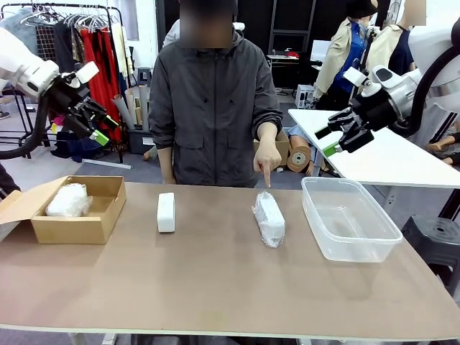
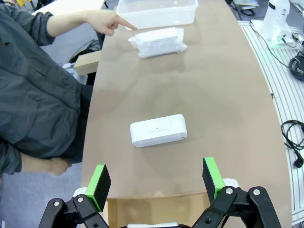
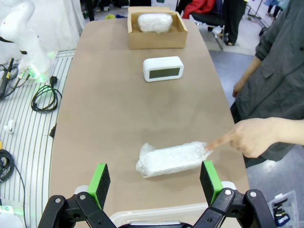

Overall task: Separate and place wrapped and unwrapped clocks.
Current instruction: Pick up the Digital clock indicated by the person.

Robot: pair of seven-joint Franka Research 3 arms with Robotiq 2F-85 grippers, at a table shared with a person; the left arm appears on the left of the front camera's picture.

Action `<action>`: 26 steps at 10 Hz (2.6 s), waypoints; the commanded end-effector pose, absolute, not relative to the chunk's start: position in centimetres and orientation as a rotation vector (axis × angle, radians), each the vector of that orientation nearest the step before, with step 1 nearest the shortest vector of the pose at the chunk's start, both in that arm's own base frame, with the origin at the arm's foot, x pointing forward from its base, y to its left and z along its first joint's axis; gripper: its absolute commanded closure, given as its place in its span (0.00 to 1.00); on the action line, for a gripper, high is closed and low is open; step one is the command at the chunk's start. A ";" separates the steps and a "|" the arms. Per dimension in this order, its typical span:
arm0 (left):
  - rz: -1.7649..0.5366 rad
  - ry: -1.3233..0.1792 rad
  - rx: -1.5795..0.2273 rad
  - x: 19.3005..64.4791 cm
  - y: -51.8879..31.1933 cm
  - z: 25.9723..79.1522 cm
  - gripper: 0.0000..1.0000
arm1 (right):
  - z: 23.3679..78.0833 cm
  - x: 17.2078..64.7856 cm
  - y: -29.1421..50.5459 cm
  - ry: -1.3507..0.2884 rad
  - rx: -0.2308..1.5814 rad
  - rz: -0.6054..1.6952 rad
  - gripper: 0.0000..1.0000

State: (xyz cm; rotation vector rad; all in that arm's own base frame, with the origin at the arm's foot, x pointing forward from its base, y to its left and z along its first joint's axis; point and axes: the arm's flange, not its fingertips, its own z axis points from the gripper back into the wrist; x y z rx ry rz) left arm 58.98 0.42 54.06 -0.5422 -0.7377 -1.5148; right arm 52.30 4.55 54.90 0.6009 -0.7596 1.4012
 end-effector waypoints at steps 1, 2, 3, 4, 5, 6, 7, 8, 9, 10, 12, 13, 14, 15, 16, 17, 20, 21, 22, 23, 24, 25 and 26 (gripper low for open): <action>-1.508 -0.648 -0.532 59.2 -1.3 53.6 0.00 | 55.2 52.2 4.7 -0.760 0.601 1.406 0.00; -1.509 -0.596 -0.518 59.6 -2.8 53.3 0.00 | 55.2 52.2 4.7 -0.760 0.601 1.406 0.00; -1.508 -0.560 -0.525 60.0 -4.5 53.4 0.00 | 55.2 52.2 4.7 -0.760 0.601 1.406 0.00; -1.495 -0.534 -0.512 60.5 -6.5 53.4 0.00 | 55.2 52.2 4.7 -0.760 0.601 1.406 0.00; -1.462 -0.516 -0.507 60.9 -8.5 53.1 0.00 | 55.2 52.2 4.7 -0.760 0.601 1.406 0.00; -1.447 -0.512 -0.513 61.3 -10.6 52.8 0.00 | 55.2 52.2 4.7 -0.760 0.601 1.406 0.00; -1.377 -0.501 -0.450 62.1 -12.5 52.3 0.00 | 55.2 52.2 4.7 -0.760 0.601 1.406 0.00; -1.297 -0.471 -0.364 62.9 -14.6 51.8 0.00 | 55.2 52.2 4.7 -0.760 0.601 1.406 0.00; -1.262 -0.440 -0.348 63.5 -16.5 51.3 0.00 | 55.2 52.2 4.7 -0.760 0.601 1.406 0.00; -1.250 -0.391 -0.323 64.0 -18.7 50.8 0.00 | 55.2 52.2 4.7 -0.760 0.601 1.406 0.00; -1.358 -0.362 -0.368 64.8 -23.4 49.4 0.00 | 55.2 52.2 4.7 -0.760 0.601 1.406 0.00; -1.389 -0.358 -0.391 65.3 -24.8 48.7 0.00 | 55.2 52.2 4.7 -0.760 0.601 1.406 0.00; -1.407 -0.373 -0.408 65.7 -26.0 48.2 0.00 | 55.2 52.2 4.7 -0.760 0.601 1.406 0.00; -1.435 -0.383 -0.440 65.8 -26.8 47.9 0.00 | 55.2 52.2 4.7 -0.760 0.601 1.406 0.00; -1.501 -0.370 -0.409 65.8 -26.1 47.9 0.00 | 55.2 52.2 4.7 -0.760 0.601 1.406 0.00; -1.397 -0.376 -0.416 64.5 -27.3 47.2 0.00 | 55.2 52.2 4.7 -0.760 0.601 1.406 0.00; -1.397 -0.376 -0.416 64.5 -27.3 47.2 0.00 | 55.2 52.2 4.7 -0.760 0.601 1.406 0.00; -1.418 -0.376 -0.429 65.1 -27.6 47.2 0.00 | 55.2 52.2 4.7 -0.760 0.601 1.406 0.00; -1.349 -0.334 -0.377 65.5 -28.6 47.4 0.00 | 55.2 52.2 4.7 -0.760 0.601 1.406 0.00; -1.307 -0.300 -0.348 65.9 -30.2 47.5 0.00 | 55.2 52.2 4.7 -0.760 0.601 1.406 0.00; -1.270 -0.279 -0.324 66.1 -31.9 47.9 0.00 | 55.2 52.2 4.7 -0.760 0.601 1.406 0.00; -1.187 -0.255 -0.277 66.6 -33.9 48.5 0.00 | 55.2 52.2 4.7 -0.760 0.601 1.406 0.00; -1.096 -0.256 -0.232 67.1 -35.8 48.9 0.00 | 55.2 52.2 4.7 -0.760 0.601 1.406 0.00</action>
